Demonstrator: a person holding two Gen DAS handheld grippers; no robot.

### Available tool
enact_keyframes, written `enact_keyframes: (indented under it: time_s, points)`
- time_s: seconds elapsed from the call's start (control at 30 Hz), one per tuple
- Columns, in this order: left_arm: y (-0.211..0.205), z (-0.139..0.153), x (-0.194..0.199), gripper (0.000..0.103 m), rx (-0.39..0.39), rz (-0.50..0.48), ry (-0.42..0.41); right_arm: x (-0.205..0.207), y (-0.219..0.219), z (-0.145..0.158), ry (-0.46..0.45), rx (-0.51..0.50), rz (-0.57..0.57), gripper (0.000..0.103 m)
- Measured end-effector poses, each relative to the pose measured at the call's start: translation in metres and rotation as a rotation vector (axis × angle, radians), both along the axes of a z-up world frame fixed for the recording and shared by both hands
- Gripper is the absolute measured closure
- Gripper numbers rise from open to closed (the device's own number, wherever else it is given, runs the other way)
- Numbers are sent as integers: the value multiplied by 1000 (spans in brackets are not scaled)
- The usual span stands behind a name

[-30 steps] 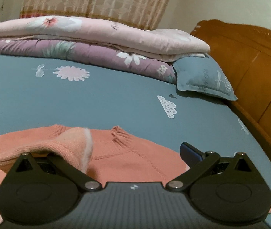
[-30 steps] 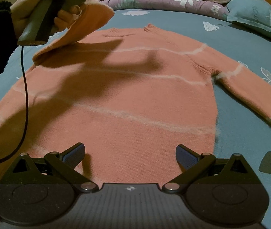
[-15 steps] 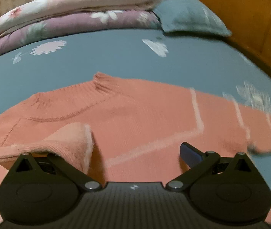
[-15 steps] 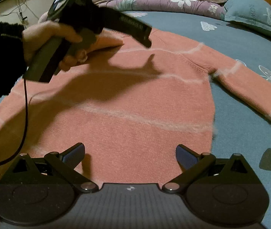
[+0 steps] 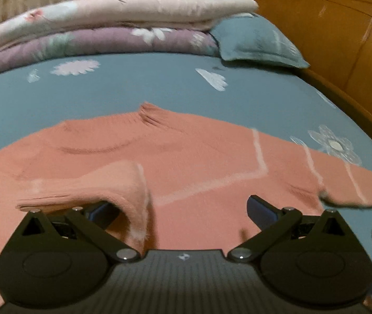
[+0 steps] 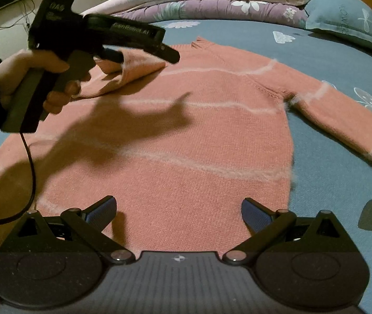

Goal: Fold clothes
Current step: 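Lay the sleeve across the sweater body and open the left gripper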

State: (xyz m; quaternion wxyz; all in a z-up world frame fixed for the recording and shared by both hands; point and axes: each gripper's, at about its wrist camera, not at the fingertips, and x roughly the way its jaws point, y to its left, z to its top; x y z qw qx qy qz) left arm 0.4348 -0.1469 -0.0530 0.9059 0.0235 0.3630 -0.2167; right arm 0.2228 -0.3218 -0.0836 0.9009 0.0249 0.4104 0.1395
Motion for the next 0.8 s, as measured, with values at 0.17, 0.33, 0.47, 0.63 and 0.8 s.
enact_keyframes:
  time_s: [0.17, 0.33, 0.47, 0.63, 0.8]
  points:
    - [-32, 6, -5, 1, 117, -111, -120, 0, -1, -1, -3, 1, 0, 0]
    - [-75, -19, -24, 1, 375, -387, -166, 1, 1, -2, -3, -13, 1, 0]
    - [-70, -21, -27, 1, 323, -426, -123, 1, -1, -2, -6, -4, -1, 0]
    - [-47, 1, -27, 1, 207, -407, -99, 4, -1, -3, -1, -7, 1, 0]
    - [-10, 16, -31, 1, 135, -344, -84, 6, -1, -4, 2, -12, 4, 0]
